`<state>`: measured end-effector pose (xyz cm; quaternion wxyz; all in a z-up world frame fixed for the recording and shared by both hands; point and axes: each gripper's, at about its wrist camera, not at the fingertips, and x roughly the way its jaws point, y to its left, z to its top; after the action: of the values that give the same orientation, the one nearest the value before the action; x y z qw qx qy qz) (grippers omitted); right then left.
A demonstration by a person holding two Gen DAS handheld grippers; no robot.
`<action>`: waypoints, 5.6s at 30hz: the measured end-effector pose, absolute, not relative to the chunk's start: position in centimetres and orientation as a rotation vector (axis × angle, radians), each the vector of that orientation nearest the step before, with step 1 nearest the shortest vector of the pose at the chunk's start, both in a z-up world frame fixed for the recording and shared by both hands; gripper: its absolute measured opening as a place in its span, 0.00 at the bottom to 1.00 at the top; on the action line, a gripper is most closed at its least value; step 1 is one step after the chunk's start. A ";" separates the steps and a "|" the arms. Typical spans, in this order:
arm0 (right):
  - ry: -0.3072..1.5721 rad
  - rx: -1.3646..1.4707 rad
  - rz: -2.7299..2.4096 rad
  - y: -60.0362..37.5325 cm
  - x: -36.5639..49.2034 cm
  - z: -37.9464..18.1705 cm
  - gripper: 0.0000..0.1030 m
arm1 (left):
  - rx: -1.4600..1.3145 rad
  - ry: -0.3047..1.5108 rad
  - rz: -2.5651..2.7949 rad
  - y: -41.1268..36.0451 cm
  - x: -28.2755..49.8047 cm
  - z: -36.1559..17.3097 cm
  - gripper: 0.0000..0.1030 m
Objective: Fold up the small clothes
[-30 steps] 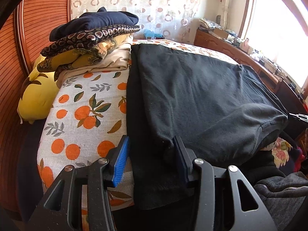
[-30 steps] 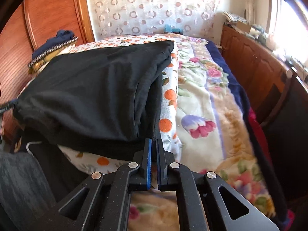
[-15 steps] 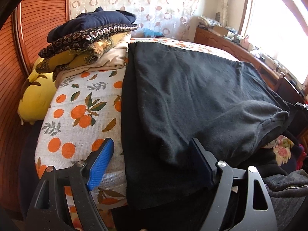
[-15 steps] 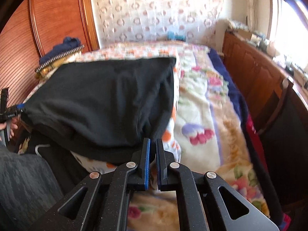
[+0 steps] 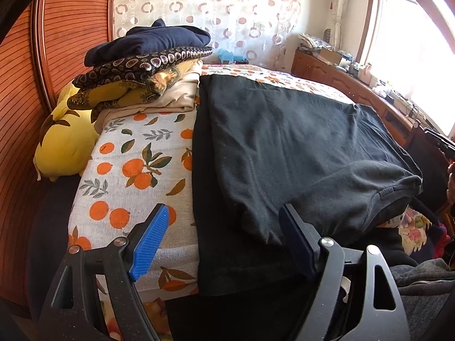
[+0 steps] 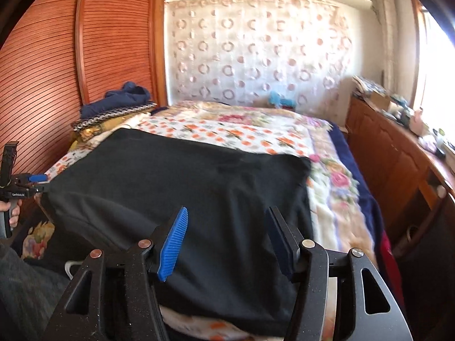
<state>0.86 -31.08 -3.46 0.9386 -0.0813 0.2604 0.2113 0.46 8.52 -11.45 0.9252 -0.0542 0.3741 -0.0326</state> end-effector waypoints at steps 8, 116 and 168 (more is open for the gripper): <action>0.602 -0.208 0.555 -24.2 3.9 -7.8 0.67 | -0.137 0.783 -0.061 8.4 0.5 -12.2 0.78; 0.590 0.034 0.238 -40.1 1.8 -7.2 0.76 | 0.198 0.763 -0.608 -17.2 16.4 -3.2 0.78; 0.682 -0.366 0.404 -31.8 20.5 0.5 0.11 | 0.179 0.885 -0.388 -9.7 18.8 -11.5 0.84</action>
<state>20.53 -31.79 0.47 0.9062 -0.1773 0.3303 0.1954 18.77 -9.68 -11.54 0.8818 0.0858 0.4247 -0.1864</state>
